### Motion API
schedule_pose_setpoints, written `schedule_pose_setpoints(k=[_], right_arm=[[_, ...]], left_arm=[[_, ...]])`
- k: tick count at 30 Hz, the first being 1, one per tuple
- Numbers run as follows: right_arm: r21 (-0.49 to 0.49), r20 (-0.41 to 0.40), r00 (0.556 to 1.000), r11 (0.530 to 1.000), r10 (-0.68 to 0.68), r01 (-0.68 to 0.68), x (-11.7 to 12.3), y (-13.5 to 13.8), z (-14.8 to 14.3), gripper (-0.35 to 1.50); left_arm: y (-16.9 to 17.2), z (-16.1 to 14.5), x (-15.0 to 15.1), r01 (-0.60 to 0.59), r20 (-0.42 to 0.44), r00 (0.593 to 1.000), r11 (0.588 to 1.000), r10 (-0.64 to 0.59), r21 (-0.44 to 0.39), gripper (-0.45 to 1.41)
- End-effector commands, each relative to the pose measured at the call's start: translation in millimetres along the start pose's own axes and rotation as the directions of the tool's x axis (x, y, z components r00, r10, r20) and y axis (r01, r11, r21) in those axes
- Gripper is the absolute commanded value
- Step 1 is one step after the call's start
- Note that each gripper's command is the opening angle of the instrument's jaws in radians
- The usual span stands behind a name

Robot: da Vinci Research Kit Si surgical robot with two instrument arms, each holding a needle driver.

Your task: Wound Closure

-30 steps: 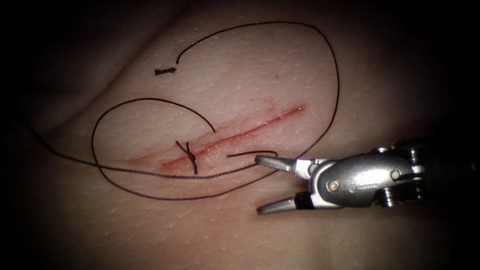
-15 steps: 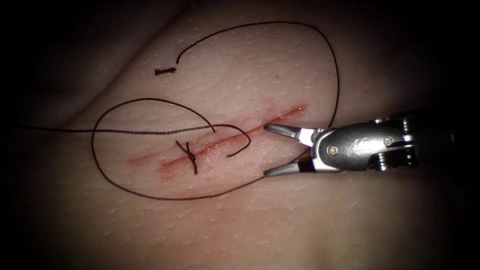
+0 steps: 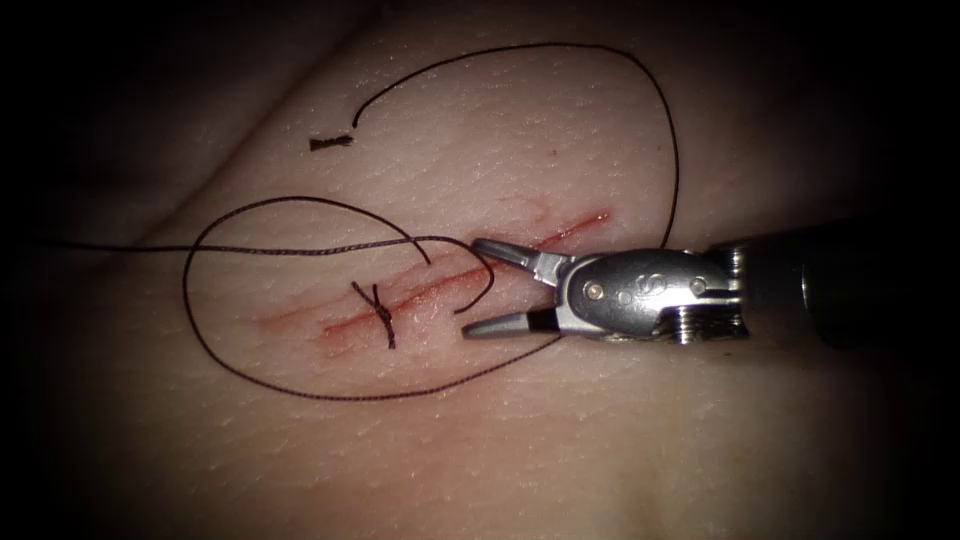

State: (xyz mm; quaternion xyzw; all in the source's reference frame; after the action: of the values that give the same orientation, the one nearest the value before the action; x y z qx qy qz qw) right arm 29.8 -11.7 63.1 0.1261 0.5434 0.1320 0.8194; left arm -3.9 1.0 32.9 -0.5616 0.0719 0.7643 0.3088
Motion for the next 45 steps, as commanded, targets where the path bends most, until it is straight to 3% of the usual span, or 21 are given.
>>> schedule_pose_setpoints(k=[1, 6, 12, 22, 26, 35, 45], right_arm=[[0.01, 0.009, 1.0, 1.0, 0.03, -0.03, -1.8, -0.4, 1.2, 1.2], [0.037, 0.002, 0.996, 0.996, 0.084, -0.084, -3.9, -0.5, 1.7, 1.2], [0.053, -0.002, 0.996, 0.995, 0.089, -0.089, -4.3, -0.9, 1.7, 0.98], [0.041, -0.04, 0.994, 0.995, 0.098, -0.096, -3.5, -0.2, 1.9, 0.26], [0.029, -0.059, 0.993, 0.994, 0.106, -0.104, -2.8, 0.1, 2.2, -0.35], [0.055, -0.055, 0.992, 0.992, 0.114, -0.111, -1.7, -1.3, 1.4, -0.35], [0.128, -0.037, 0.997, 0.99, 0.066, -0.061, 0.9, -7.1, -4.1, -0.35]], left_arm=[[0.7, 0.3, -0.6, 0.002, 0.003, 1.0, 1.0, -0.002, -0.001, -0.45], [0.8, 0.4, -0.6, 0.001, 0.002, 1.0, 1.0, -0.001, -0.001, -0.45], [1.0, 0.8, -0.5, 0.001, -0.004, 1.0, 1.0, -0.001, -0.004, -0.45], [1.1, 1.2, -0.5, 0.001, -0.005, 1.0, 1.0, -0.001, -0.004, -0.45], [1.3, 1.5, -0.5, 0.001, -0.008, 1.0, 1.0, -0.001, -0.005, -0.45], [1.2, 2.1, -1.0, 0.0, -0.013, 1.0, 1.0, 0.0, -0.007, -0.45], [1.5, 3.4, -1.5, -0.002, -0.026, 1.0, 1.0, 0.002, -0.013, -0.45]])
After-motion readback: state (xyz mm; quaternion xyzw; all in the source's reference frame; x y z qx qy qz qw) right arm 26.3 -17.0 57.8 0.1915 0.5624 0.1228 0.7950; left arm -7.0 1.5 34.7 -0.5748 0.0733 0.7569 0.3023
